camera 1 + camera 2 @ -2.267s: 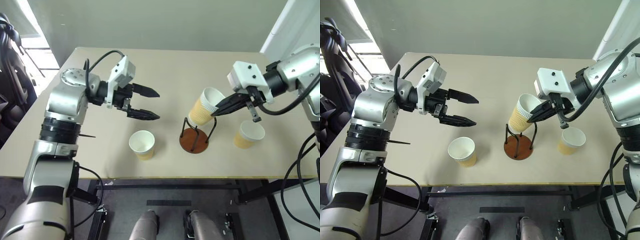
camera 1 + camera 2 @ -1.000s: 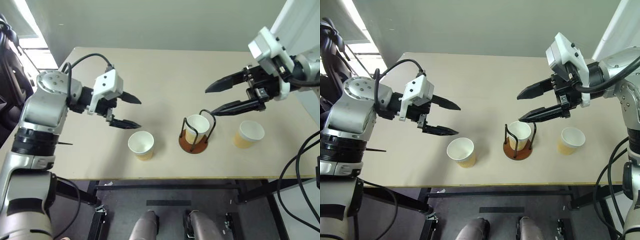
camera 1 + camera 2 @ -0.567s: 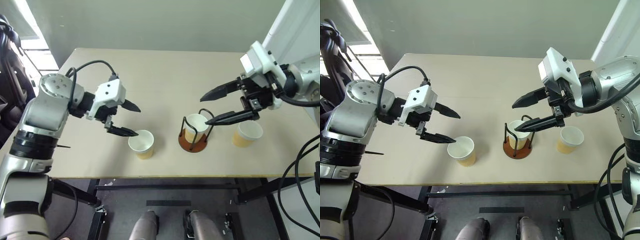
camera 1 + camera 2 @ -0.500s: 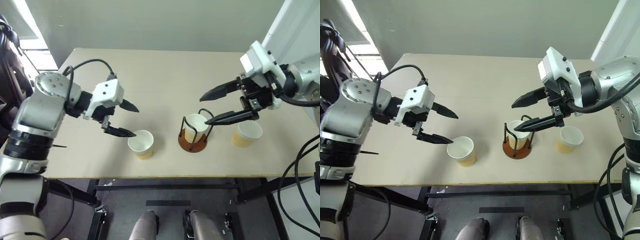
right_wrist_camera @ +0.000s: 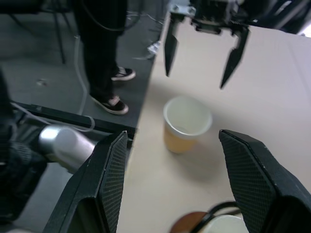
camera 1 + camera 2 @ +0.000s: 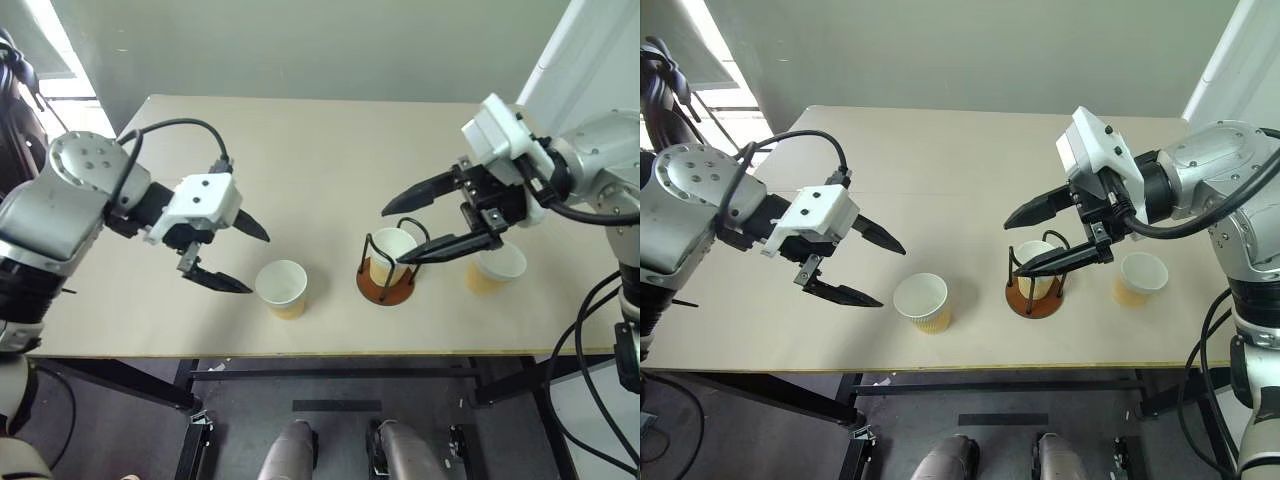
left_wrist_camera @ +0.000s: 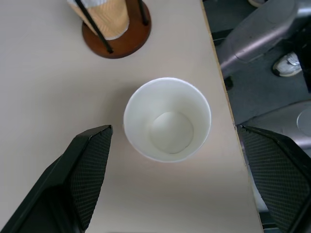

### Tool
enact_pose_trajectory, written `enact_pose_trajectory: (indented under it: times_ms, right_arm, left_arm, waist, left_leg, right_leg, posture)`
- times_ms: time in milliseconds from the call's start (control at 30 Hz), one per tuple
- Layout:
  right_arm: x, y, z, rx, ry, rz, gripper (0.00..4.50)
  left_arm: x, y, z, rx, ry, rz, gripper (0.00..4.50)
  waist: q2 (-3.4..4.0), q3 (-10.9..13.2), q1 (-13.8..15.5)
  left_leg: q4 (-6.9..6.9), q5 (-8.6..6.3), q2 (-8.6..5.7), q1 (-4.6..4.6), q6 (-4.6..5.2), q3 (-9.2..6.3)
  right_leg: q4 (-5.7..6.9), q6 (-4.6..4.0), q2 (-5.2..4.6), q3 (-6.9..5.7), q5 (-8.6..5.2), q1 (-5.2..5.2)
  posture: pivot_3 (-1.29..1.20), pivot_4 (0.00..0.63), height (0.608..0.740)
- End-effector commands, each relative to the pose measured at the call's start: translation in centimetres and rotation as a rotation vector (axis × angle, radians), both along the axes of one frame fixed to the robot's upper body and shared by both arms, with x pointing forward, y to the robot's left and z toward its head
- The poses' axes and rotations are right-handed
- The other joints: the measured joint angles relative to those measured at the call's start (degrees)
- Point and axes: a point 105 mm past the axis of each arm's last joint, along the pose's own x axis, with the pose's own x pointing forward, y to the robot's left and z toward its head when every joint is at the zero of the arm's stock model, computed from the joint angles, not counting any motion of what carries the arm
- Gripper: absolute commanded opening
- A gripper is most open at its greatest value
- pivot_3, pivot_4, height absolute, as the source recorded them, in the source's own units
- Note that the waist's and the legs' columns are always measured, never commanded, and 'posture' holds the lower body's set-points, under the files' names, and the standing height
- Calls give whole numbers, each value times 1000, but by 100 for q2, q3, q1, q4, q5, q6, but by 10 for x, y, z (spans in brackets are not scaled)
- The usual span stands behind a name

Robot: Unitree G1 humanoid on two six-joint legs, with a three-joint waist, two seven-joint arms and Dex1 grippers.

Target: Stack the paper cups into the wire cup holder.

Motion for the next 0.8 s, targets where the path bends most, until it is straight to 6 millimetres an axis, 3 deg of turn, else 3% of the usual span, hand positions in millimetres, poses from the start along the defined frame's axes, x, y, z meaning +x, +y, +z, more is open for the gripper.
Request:
enact_pose_trajectory:
  times_ms: [33,300,800]
  right_arm:
    - [-10,5,12,31,-59,33,2997]
    - [-5,16,9,80,-73,13,2997]
    - [-3,17,8,99,-69,6,2997]
  left_arm:
    - [-2,-2,2,38,-29,-61,4500]
    - [-3,0,-5,113,-53,-107,4500]
    - [4,-19,-19,139,-117,-191,4500]
  waist:
    - [0,0,0]
    - [0,0,-21]
    - [0,0,-21]
  left_leg:
    - [-1,0,0,0,0,0]
    - [-1,0,0,-2,0,0]
    - [0,-1,0,-5,-1,0]
  right_leg:
    - [0,-1,0,0,0,-1]
    - [2,-1,0,0,0,-3]
    - [1,1,-1,0,1,-5]
  posture:
    - [0,150,740]
    - [0,150,740]
    - [0,150,740]
